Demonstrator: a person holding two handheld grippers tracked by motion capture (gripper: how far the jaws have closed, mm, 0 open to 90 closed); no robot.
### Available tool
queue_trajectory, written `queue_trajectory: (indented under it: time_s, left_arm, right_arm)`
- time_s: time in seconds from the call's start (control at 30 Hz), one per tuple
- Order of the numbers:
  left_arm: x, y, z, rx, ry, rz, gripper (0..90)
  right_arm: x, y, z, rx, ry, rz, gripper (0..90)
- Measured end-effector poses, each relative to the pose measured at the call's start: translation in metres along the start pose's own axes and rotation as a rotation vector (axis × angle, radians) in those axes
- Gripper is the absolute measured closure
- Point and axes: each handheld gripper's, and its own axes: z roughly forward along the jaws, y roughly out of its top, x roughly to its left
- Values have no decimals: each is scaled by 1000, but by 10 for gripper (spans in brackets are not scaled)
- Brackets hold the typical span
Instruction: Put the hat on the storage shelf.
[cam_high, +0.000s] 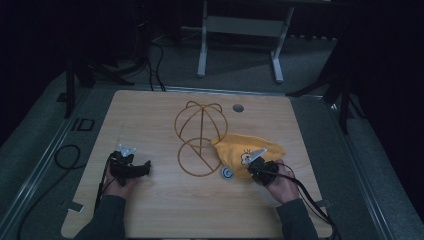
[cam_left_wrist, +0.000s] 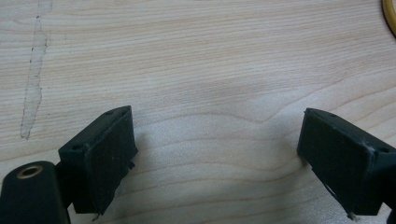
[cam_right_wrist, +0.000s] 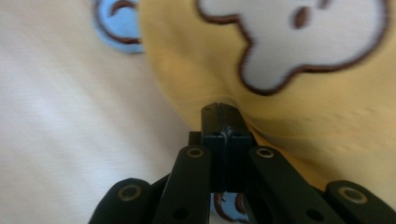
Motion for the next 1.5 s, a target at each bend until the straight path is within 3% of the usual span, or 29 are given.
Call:
queue_trajectory:
  time_s: [0.03,0.07,0.1,0.17,0.27,0.47,0.67,0.77,0.93,1.23,1.33,1.5]
  left_arm:
    - [0,0,0,0,0,0,115]
    - [0,0,0,0,0,1,114]
    - [0,0,0,0,1,1,115]
    - [0,0,0,1,0,1,115]
    - [0,0,0,0,1,0,114]
    - [0,0,0,1,1,2,115]
    - [0,0,0,-1,1,0,115]
    - [0,0,0,-1,1,2,115]
    - [0,0,0,-1,1,1,115]
    - [0,0,0,-3,0,1,115]
    - [0,0,0,-3,-1,2,115]
    - [0,0,0,-2,-1,3,115]
  right_arm:
    - [0,0,0,0,0,0,900]
    - [-9,0,0,14,-54,17,900]
    - [-12,0,0,20,-72,21,900]
    - [-14,1,-3,5,-77,33,900]
    - [-3,3,-11,-59,-2,20,888]
    - [23,16,-9,-124,71,-31,786]
    - [34,32,-1,-148,80,-47,701]
    - [39,37,8,-141,59,-52,653]
    - [43,38,28,-86,9,-65,593]
    - [36,39,31,-58,28,-28,653]
    - [30,39,32,-48,59,15,689]
    - [29,40,33,-32,59,17,766]
